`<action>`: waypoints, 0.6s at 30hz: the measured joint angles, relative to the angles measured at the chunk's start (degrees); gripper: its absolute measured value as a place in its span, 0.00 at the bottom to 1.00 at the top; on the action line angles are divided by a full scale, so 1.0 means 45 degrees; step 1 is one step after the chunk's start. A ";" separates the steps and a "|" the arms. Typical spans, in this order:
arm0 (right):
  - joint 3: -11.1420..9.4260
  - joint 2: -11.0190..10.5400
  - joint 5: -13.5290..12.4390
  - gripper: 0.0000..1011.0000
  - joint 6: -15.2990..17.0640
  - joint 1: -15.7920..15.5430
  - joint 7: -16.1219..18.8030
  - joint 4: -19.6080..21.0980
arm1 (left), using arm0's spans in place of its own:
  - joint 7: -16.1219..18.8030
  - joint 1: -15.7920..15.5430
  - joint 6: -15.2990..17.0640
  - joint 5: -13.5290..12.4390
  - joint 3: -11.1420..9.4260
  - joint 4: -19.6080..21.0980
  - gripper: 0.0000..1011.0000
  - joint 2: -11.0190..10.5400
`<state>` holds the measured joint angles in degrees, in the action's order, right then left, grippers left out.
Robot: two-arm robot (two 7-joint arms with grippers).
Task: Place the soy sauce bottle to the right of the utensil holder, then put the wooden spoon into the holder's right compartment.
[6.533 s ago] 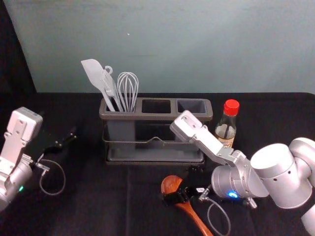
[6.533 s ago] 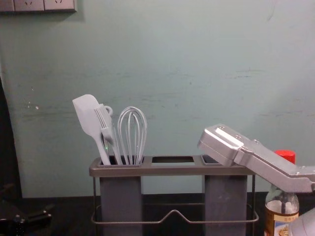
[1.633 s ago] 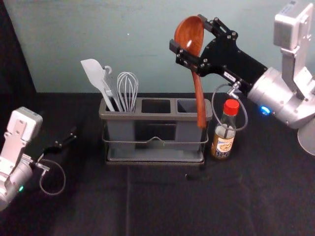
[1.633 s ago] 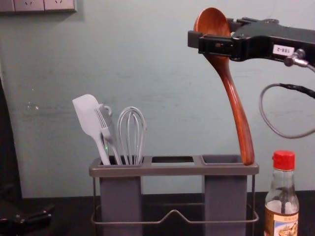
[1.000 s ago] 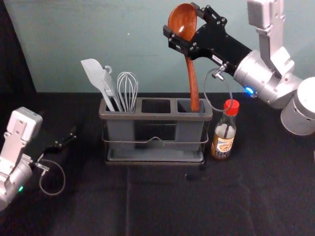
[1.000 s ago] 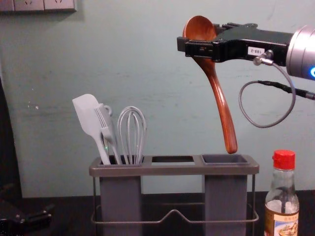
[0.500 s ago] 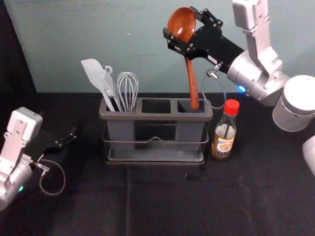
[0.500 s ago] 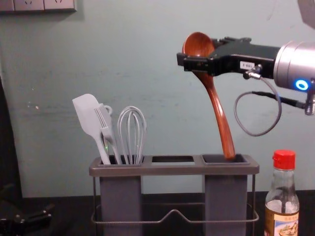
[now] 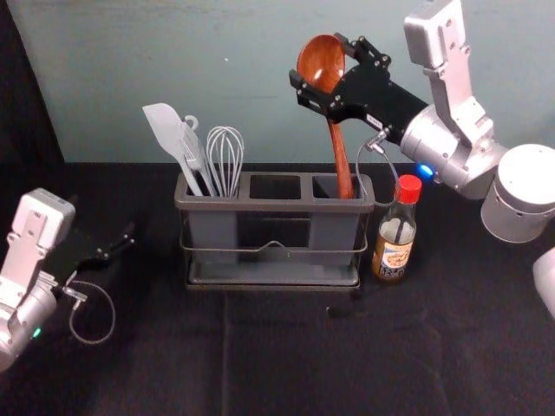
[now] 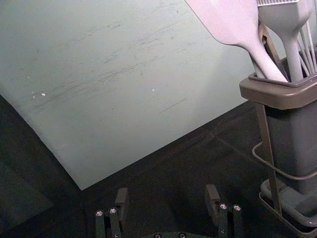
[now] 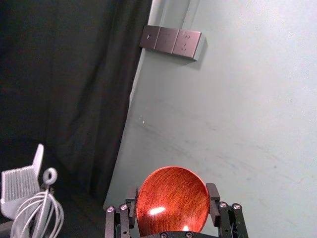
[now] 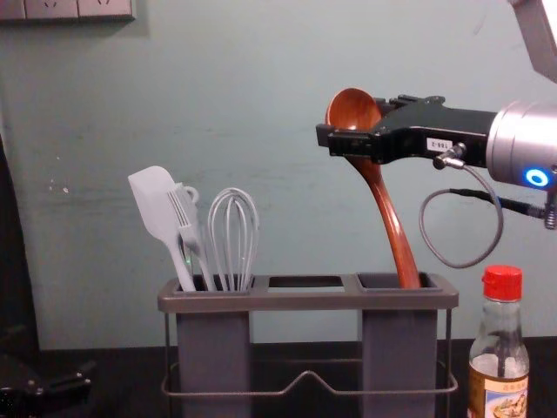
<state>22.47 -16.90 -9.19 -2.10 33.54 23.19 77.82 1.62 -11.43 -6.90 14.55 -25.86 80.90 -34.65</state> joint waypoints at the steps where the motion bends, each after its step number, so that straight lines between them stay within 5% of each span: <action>1: -0.0012 -0.0028 -0.0020 0.84 0.0059 -0.0032 0.0038 0.0053 | 0.0000 0.0000 0.0000 0.0000 0.0000 0.0000 1.00 0.0000; 18: -0.0273 -0.1142 -0.1130 0.84 0.1413 -0.0906 0.0796 0.1908 | 0.0000 0.0001 0.0000 0.0000 -0.0001 0.0000 1.00 0.0000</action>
<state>21.24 -22.03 -14.27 4.26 29.46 26.77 86.40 1.62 -11.43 -6.90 14.55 -25.86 80.90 -34.65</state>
